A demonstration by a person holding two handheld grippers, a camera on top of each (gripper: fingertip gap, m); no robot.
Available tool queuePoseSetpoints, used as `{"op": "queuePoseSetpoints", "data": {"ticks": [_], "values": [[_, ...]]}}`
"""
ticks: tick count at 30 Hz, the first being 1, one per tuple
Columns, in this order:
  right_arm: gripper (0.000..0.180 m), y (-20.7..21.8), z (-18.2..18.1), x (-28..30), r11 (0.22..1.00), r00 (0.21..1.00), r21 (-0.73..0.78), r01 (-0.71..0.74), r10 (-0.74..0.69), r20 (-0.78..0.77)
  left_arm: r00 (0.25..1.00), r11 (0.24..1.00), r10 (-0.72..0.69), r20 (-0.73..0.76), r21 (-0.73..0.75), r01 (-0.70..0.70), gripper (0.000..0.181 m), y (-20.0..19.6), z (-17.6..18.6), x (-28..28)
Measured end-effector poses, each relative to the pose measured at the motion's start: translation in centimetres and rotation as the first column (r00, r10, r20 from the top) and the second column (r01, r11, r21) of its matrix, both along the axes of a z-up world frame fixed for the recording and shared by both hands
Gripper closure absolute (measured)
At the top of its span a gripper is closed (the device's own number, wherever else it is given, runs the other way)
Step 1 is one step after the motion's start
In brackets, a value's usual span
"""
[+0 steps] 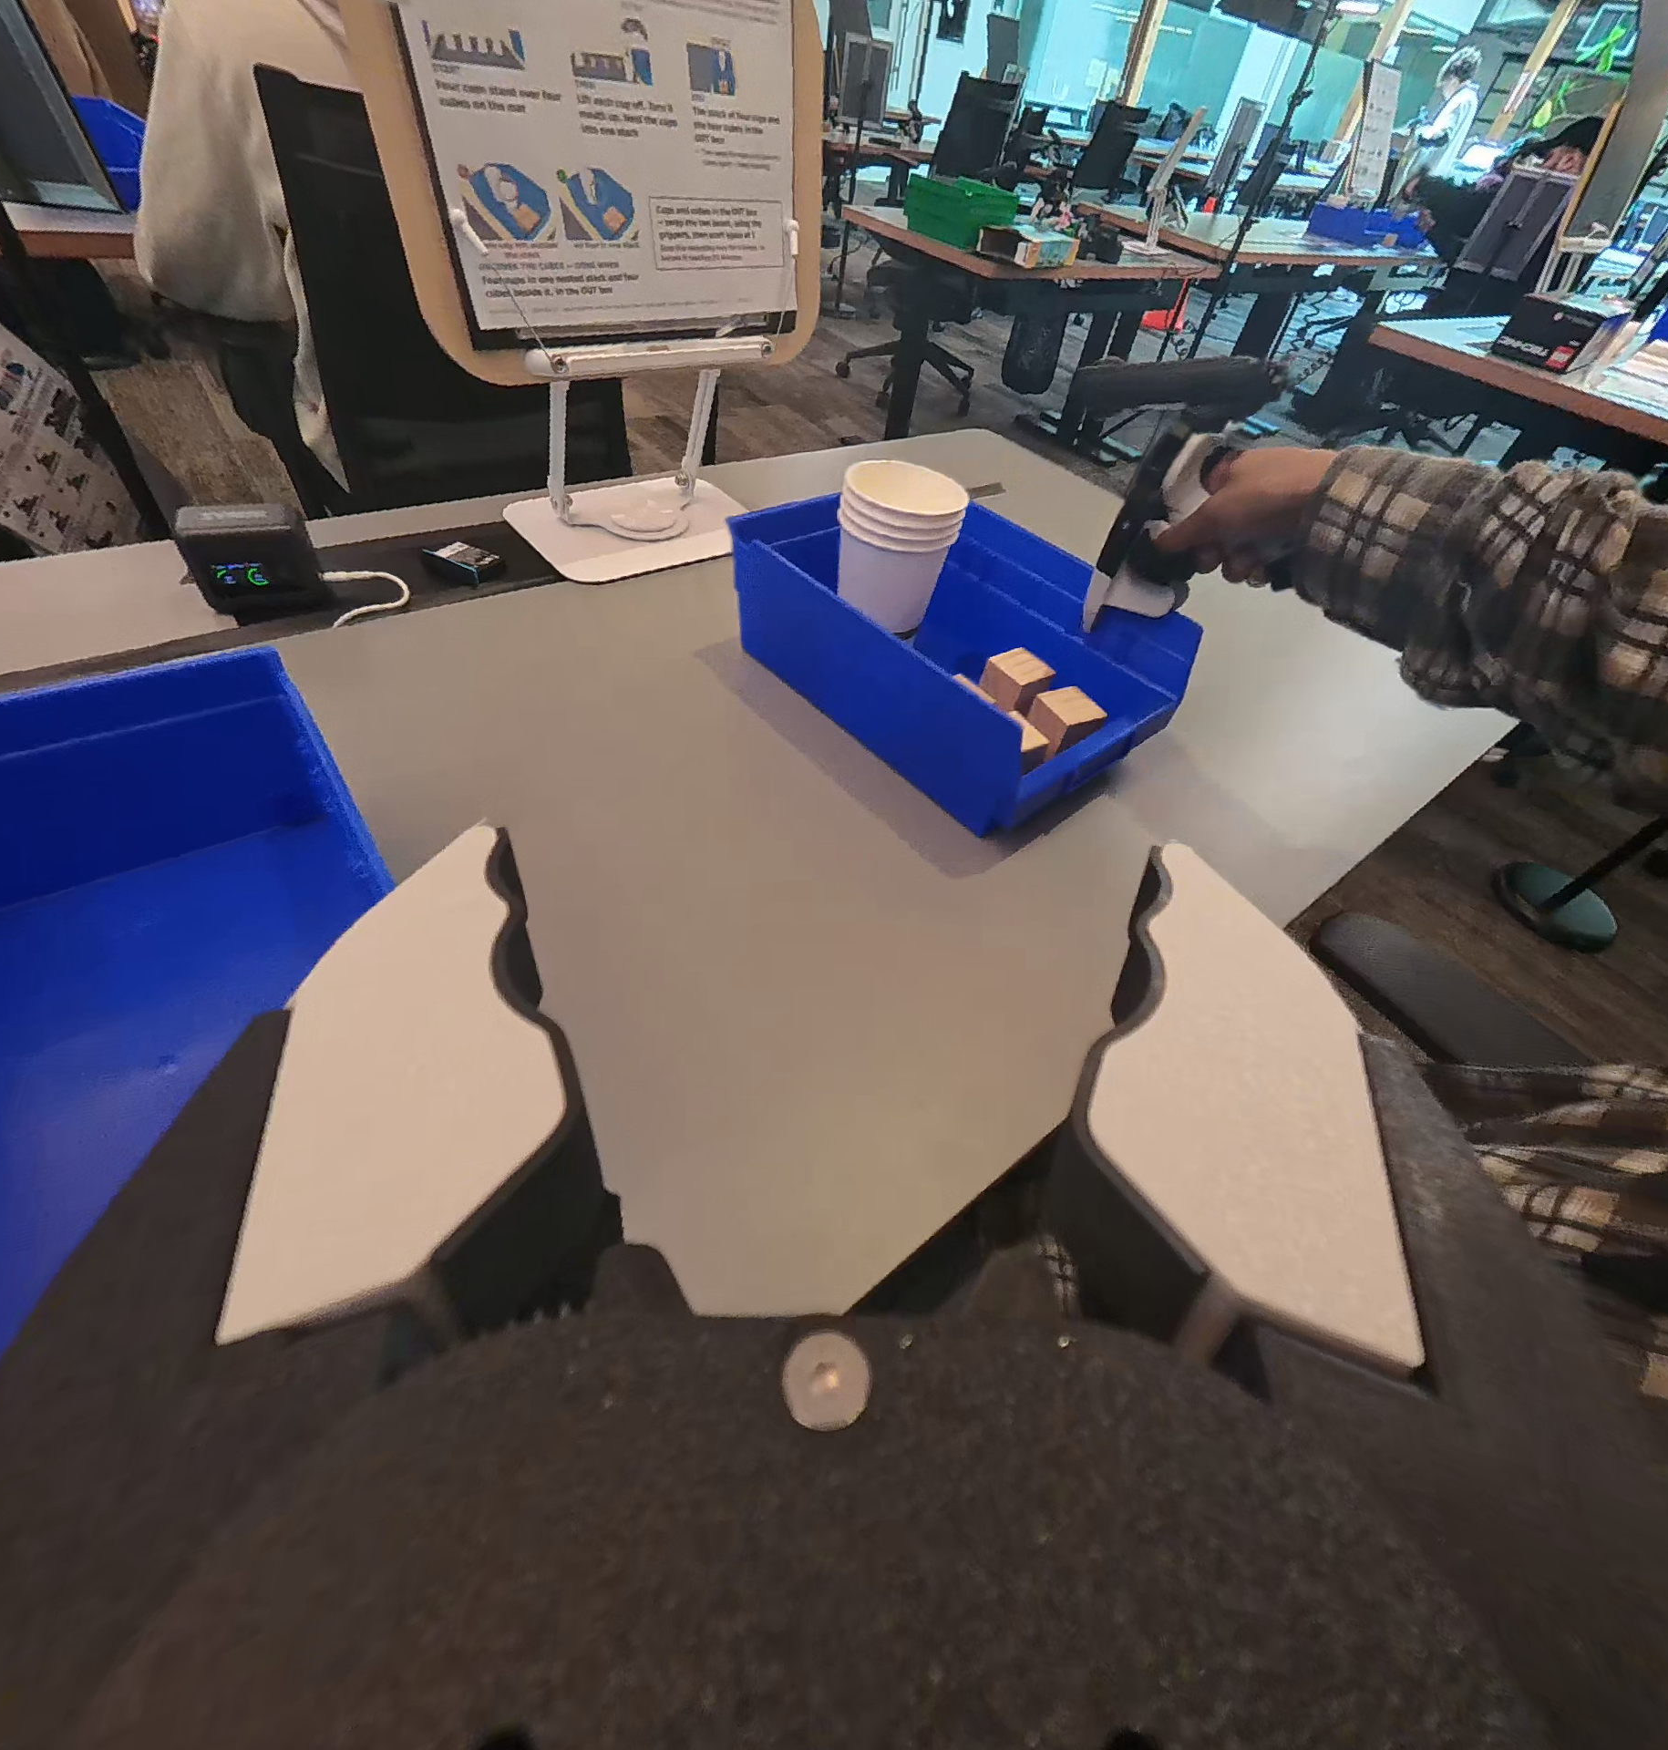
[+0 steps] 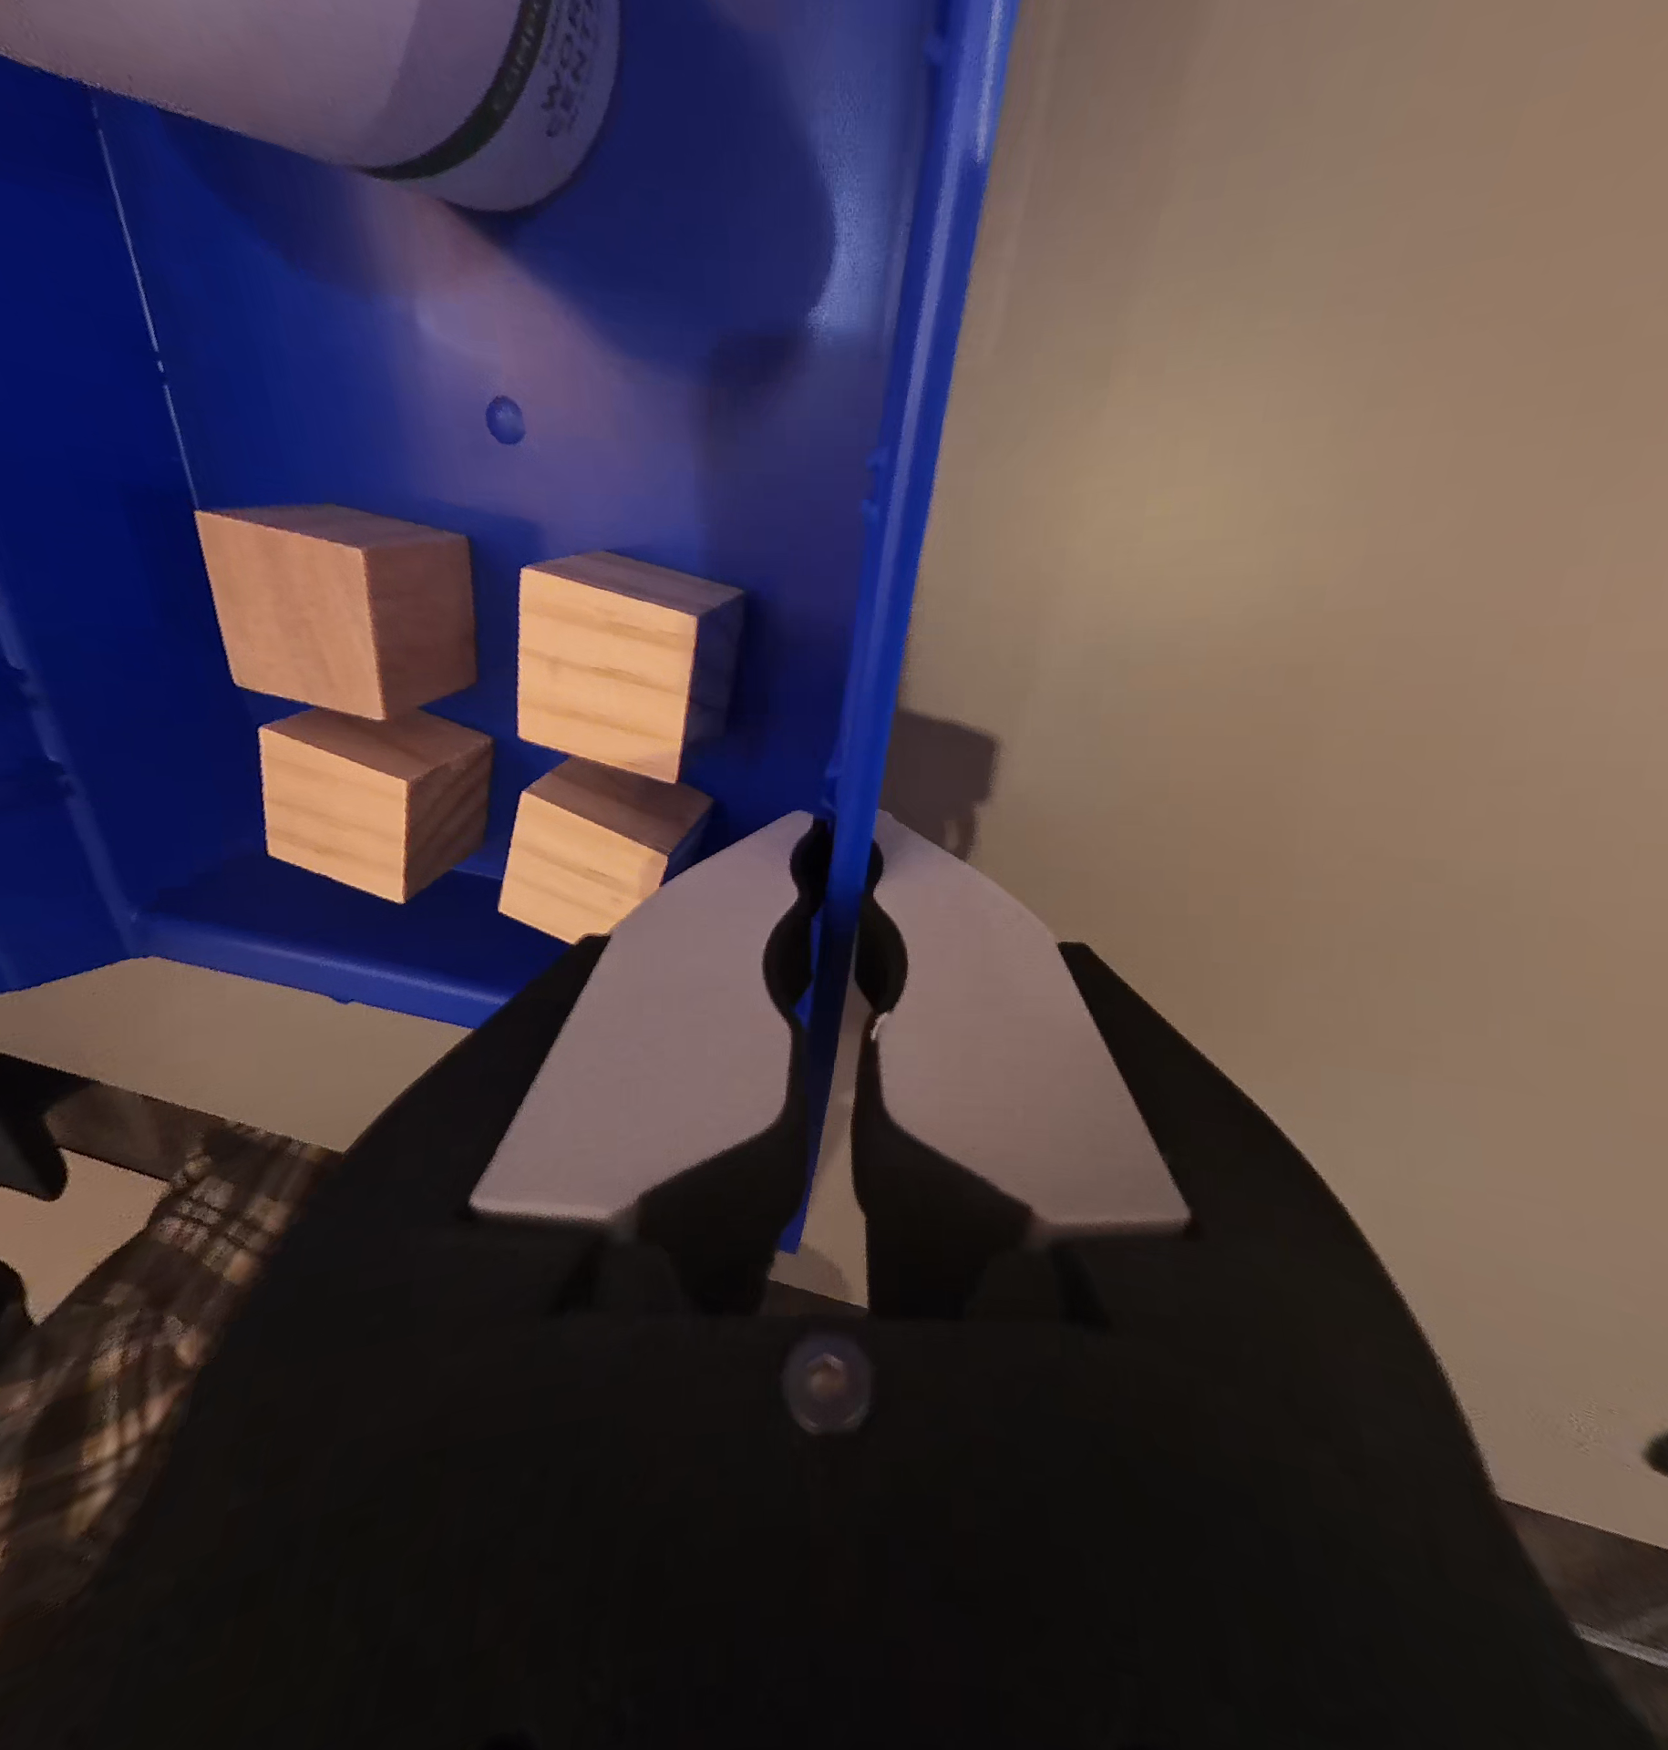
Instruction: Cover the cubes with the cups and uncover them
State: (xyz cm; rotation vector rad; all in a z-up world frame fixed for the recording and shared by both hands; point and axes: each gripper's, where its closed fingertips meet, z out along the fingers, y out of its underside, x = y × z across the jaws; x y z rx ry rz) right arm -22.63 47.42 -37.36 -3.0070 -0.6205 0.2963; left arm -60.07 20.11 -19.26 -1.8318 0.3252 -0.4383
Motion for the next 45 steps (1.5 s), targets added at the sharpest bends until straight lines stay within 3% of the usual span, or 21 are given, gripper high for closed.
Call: {"op": "queuePoseSetpoints", "data": {"ticks": [11, 19, 23, 27, 29, 34, 39, 43, 45], "values": [[0.175, -3.9, 0.2, -15.9, 0.992, 0.992, -0.010, -0.126, 0.125, -0.034, 0.993, 0.992, 0.112, -0.034, -0.062, -0.114, 0.061, 1.7, -0.9, -4.3], [0.175, -6.6, 0.2, -21.7, 0.993, 0.992, -0.049, -0.109, 0.106, -0.062, 0.978, 0.972, 0.205, -0.039, -0.110, -0.208, 0.061, 3.6, -1.4, -8.4], [0.167, -8.2, 0.7, -23.7, 0.987, 0.980, -0.084, -0.136, 0.121, -0.155, 0.941, 0.931, 0.319, -0.111, -0.149, -0.333, 0.061, 5.6, -1.9, -13.4], [0.111, -8.4, 2.1, -22.9, 0.984, 0.955, -0.086, -0.153, 0.125, -0.271, 0.893, 0.860, 0.394, -0.217, -0.257, -0.441, 0.061, 8.3, -3.6, -20.1], [0.098, -8.2, 2.7, -21.4, 0.982, 0.937, -0.062, -0.181, 0.153, -0.313, 0.869, 0.805, 0.401, -0.290, -0.341, -0.485, 0.061, 9.4, -5.3, -23.2], [0.102, -8.1, 3.7, -16.2, 0.982, 0.891, 0.007, -0.188, 0.173, -0.420, 0.831, 0.641, 0.338, -0.441, -0.539, -0.547, 0.065, 10.8, -10.5, -27.8], [0.112, -9.2, 3.2, -11.3, 0.984, 0.857, 0.020, -0.180, 0.166, -0.488, 0.836, 0.496, 0.298, -0.462, -0.673, -0.549, 0.077, 11.2, -14.8, -30.3], [0.118, -9.8, 2.5, -8.7, 0.985, 0.843, 0.016, -0.170, 0.154, -0.515, 0.869, 0.372, 0.240, -0.432, -0.786, -0.494, 0.105, 10.0, -17.9, -31.0], [0.121, -9.8, 2.3, -7.8, 0.988, 0.833, 0.017, -0.157, 0.141, -0.536, 0.904, 0.332, 0.214, -0.369, -0.843, -0.423, 0.138, 9.4, -19.2, -30.5]]}}
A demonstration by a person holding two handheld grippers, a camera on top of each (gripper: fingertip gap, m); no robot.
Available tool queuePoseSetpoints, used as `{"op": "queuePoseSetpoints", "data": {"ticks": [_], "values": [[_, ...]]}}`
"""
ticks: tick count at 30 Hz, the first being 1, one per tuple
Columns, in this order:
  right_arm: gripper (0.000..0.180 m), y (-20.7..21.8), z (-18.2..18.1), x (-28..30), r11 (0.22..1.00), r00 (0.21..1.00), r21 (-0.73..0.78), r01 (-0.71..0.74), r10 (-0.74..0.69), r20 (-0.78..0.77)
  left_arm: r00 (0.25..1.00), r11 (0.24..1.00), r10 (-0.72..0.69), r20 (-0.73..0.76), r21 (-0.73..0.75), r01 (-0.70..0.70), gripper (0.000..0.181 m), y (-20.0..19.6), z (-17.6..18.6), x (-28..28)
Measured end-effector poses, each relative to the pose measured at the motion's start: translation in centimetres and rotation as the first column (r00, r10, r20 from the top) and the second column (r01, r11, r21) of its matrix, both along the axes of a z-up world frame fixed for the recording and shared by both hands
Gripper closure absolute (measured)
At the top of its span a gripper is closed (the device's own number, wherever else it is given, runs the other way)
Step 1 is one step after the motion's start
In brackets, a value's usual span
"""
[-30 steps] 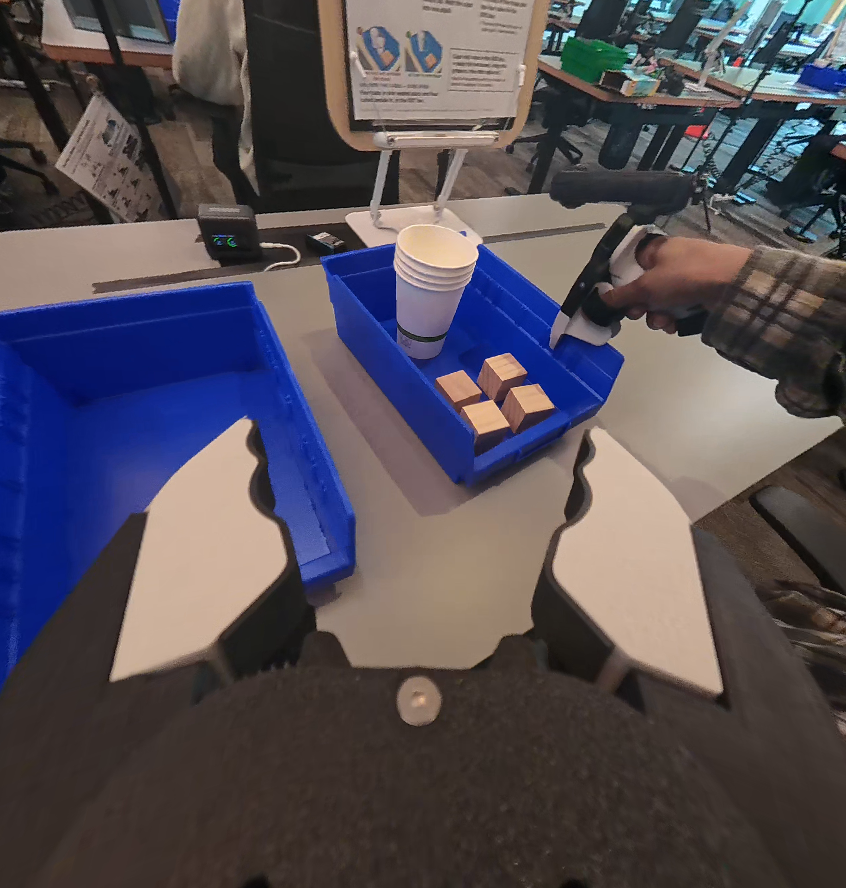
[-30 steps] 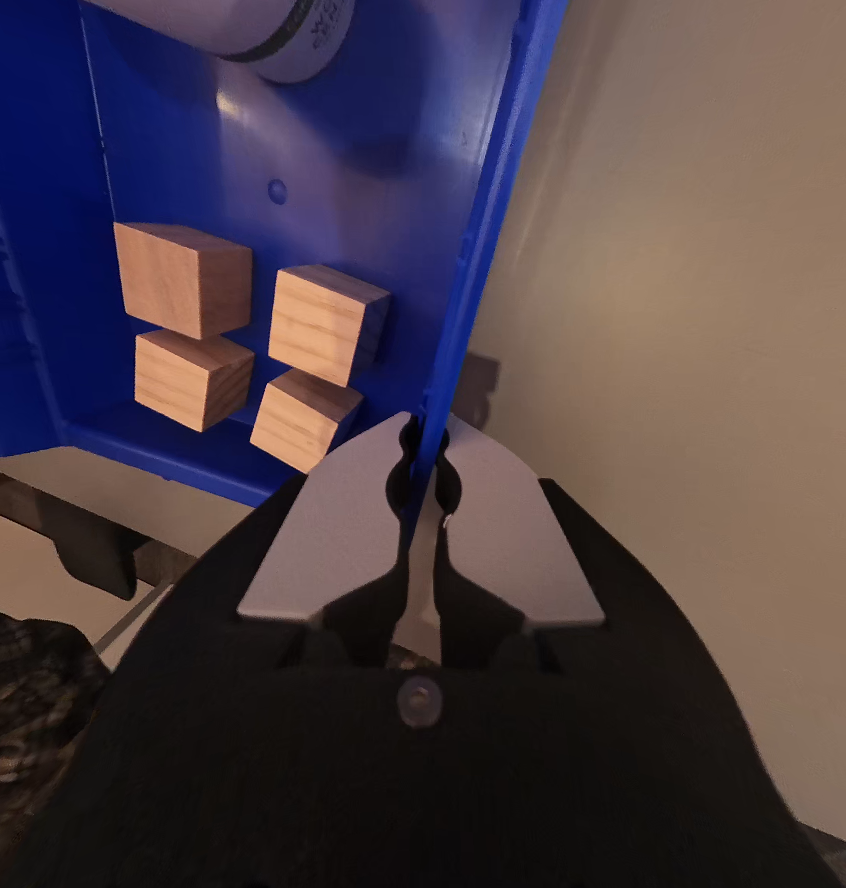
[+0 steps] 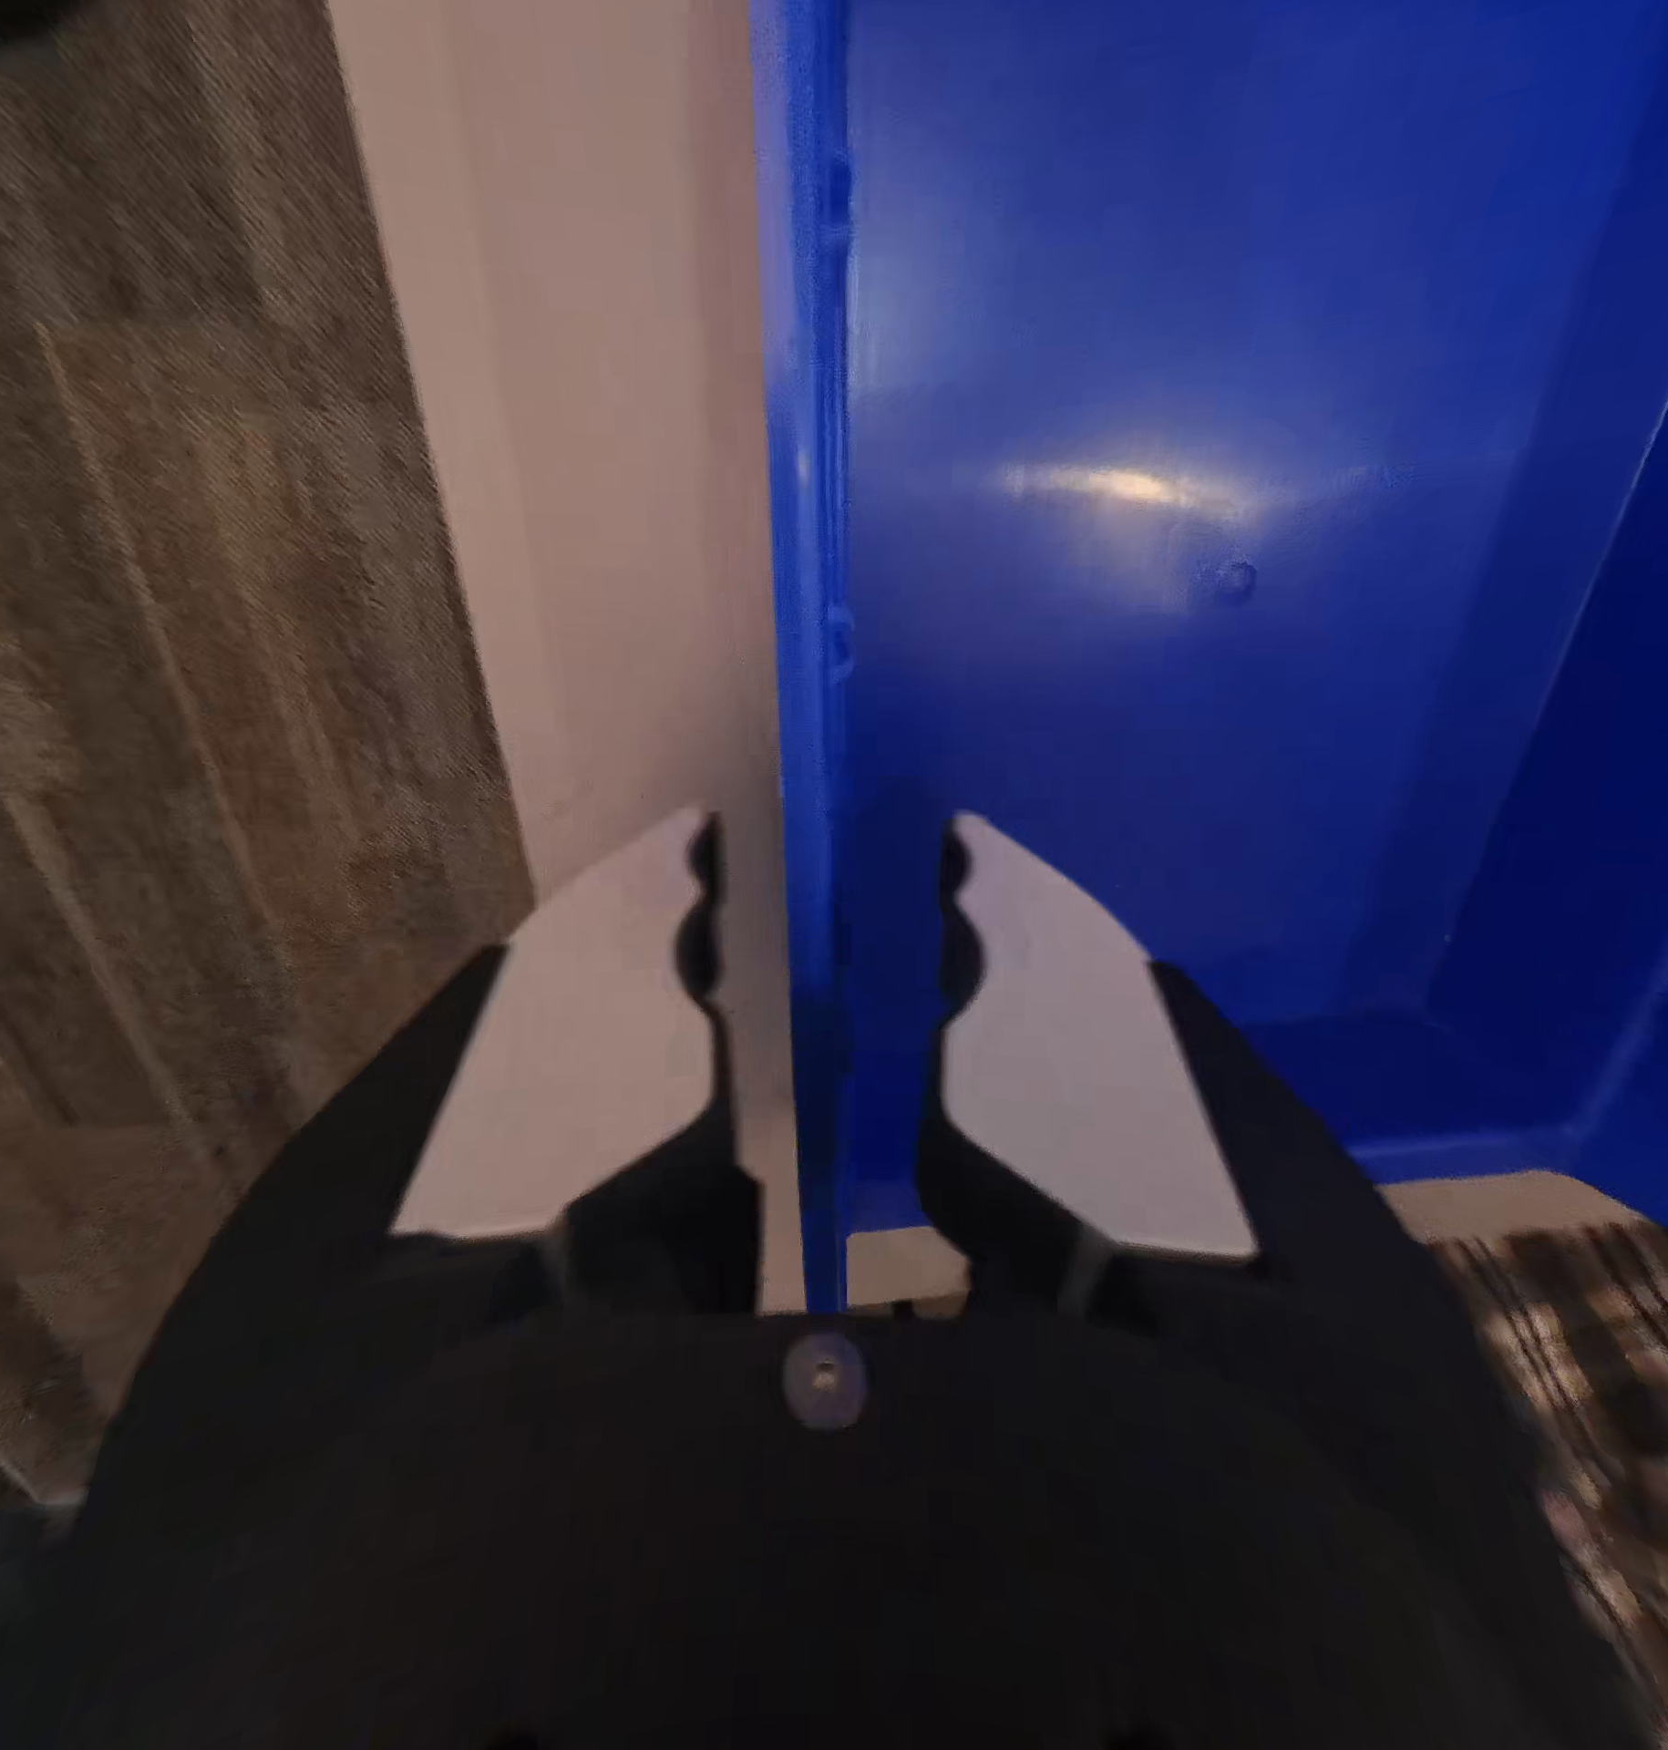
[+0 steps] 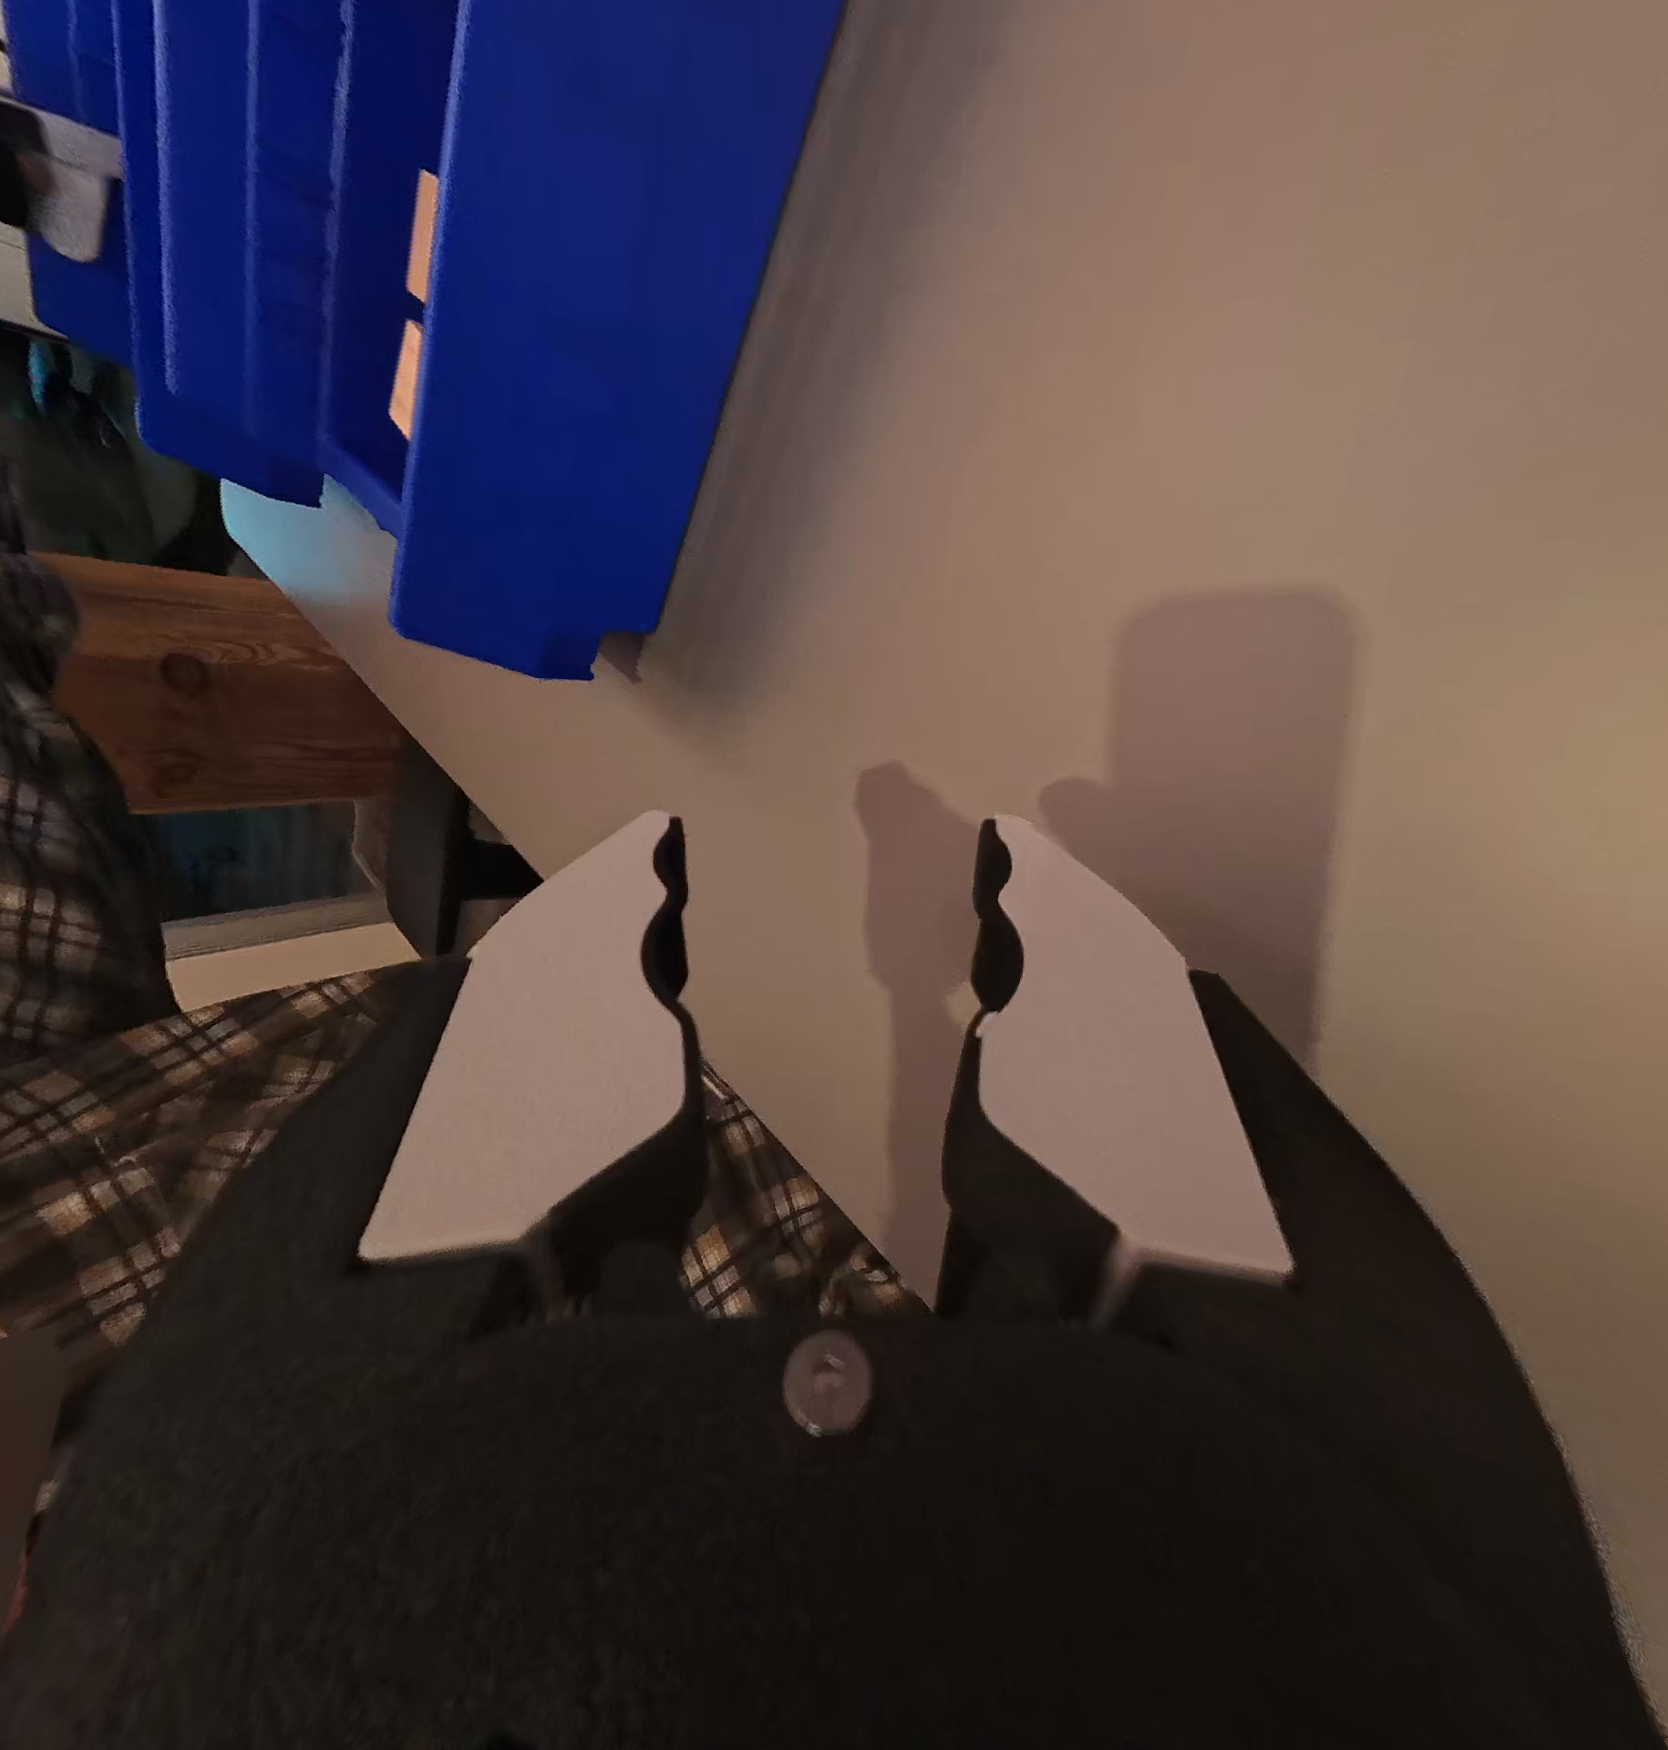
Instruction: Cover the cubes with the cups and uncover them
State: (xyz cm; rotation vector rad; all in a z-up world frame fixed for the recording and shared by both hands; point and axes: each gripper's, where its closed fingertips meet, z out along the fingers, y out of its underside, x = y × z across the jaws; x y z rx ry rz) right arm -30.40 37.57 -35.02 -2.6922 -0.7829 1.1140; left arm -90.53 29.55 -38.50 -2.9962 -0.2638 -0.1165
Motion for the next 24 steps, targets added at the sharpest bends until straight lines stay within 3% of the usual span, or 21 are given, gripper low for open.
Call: {"op": "queuePoseSetpoints", "data": {"ticks": [1, 2, 12, 17, 24], "values": [[0.124, 0.0, 0.0, 0.4, 1.000, 1.000, -0.001, 0.008, -0.008, -0.013, 0.998, 1.000, -0.011, 0.057, -0.023, 0.012, 0.165, -0.3, -0.6, 0.5], [0.126, 0.1, 0.1, 0.8, 1.000, 1.000, -0.002, 0.013, -0.013, -0.023, 0.997, 0.999, -0.009, 0.077, -0.032, 0.012, 0.175, -0.4, -0.9, 0.5], [0.133, 0.7, -0.1, 2.8, 0.999, 0.996, -0.014, 0.053, -0.054, -0.071, 0.965, 0.975, 0.212, 0.152, 0.027, -0.219, 0.177, -0.9, 0.7, -0.9], [0.136, 1.1, 0.4, 3.1, 0.998, 0.994, -0.013, 0.056, -0.057, -0.088, 0.943, 0.947, 0.268, 0.199, 0.128, -0.296, 0.176, -0.2, 5.6, -1.3], [0.136, 1.6, 2.2, 3.6, 0.998, 0.993, 0.004, 0.065, -0.064, -0.097, 0.961, 0.948, 0.213, 0.176, 0.201, -0.247, 0.176, 4.0, 15.6, 3.3]]}}
